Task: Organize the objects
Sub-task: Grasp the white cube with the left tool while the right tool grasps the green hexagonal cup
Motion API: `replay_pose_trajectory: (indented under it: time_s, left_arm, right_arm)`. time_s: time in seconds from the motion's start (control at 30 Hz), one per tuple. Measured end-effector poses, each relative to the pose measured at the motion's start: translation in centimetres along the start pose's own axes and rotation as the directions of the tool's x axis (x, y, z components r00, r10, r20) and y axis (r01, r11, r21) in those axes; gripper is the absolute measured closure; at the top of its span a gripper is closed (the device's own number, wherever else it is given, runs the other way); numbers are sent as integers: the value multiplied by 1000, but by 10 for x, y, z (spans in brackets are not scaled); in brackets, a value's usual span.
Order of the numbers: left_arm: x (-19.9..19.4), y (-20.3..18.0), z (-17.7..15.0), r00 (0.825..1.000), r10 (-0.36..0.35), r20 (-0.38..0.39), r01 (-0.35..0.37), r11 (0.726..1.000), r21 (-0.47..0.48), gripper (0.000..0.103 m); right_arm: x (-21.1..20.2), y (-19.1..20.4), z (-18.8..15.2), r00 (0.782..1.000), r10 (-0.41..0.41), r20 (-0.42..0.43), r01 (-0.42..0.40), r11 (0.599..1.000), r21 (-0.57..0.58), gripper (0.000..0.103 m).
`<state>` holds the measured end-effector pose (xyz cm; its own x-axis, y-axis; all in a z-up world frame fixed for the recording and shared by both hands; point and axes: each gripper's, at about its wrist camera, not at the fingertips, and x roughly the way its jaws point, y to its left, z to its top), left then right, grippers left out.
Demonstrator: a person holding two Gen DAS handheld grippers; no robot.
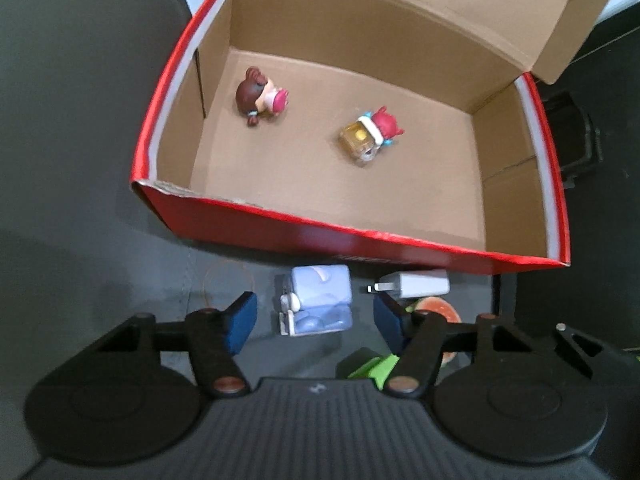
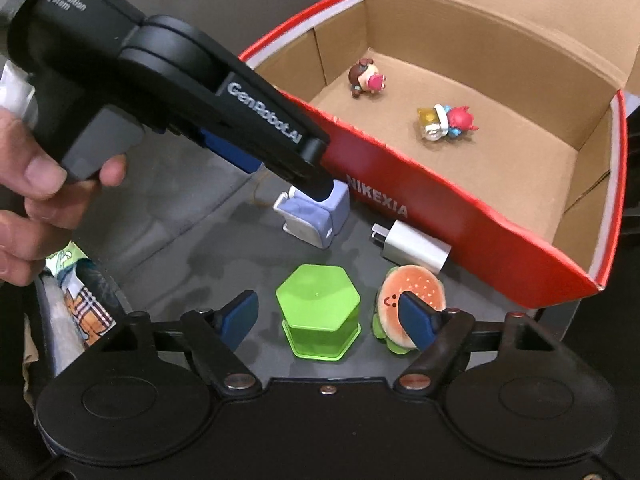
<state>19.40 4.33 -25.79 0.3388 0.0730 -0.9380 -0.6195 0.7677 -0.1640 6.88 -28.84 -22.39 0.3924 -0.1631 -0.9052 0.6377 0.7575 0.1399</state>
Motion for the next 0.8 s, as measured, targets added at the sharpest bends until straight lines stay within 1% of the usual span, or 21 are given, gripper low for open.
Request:
replay_pose_trajectory:
  time_s: [0.07,0.2,0.23,0.27,0.37,0.5,0.6,0.7,0.8]
  left_arm:
    - [9,0,0,1000,6,-12,-6,1000,-3,45]
    - [22,1,0,1000,18,-25,-19,1000,-6,48]
    - [25,1,1,999,22,-30,-23,1000,-8,48]
    - [27,1,0,1000,9,-29,-10,1000,-16,48]
    - [34,0,1,999,26,-37,-26,1000,-11,48]
    - [45,0,2,998,24,-63,-25,1000,-15,51]
    - [49,0,2,998,27,-58,-28,1000,-12,56]
    - [49,-1,1,998,36,-43,-36,999,5,56]
    - [49,-2,2,998,48,-48,-48,999,6,56]
  right_arm:
    - [5,2,1,1000,-22,-15,21,1000,-17,26]
    - [11,9,2,1000,-2,-25,1,999,-46,25]
    - [12,9,3,1000,-2,-27,1,999,-51,25]
    - [14,10,4,1000,-4,-29,2,998,-56,25]
    - [19,11,6,999,-6,-39,3,998,-62,24]
    - [24,14,7,998,-13,-54,9,996,-86,25]
    - [31,13,6,997,-11,-76,4,996,-92,25]
    - [39,12,5,995,-8,-99,-2,995,-99,27]
    - [43,11,4,994,6,-106,-16,995,-96,28]
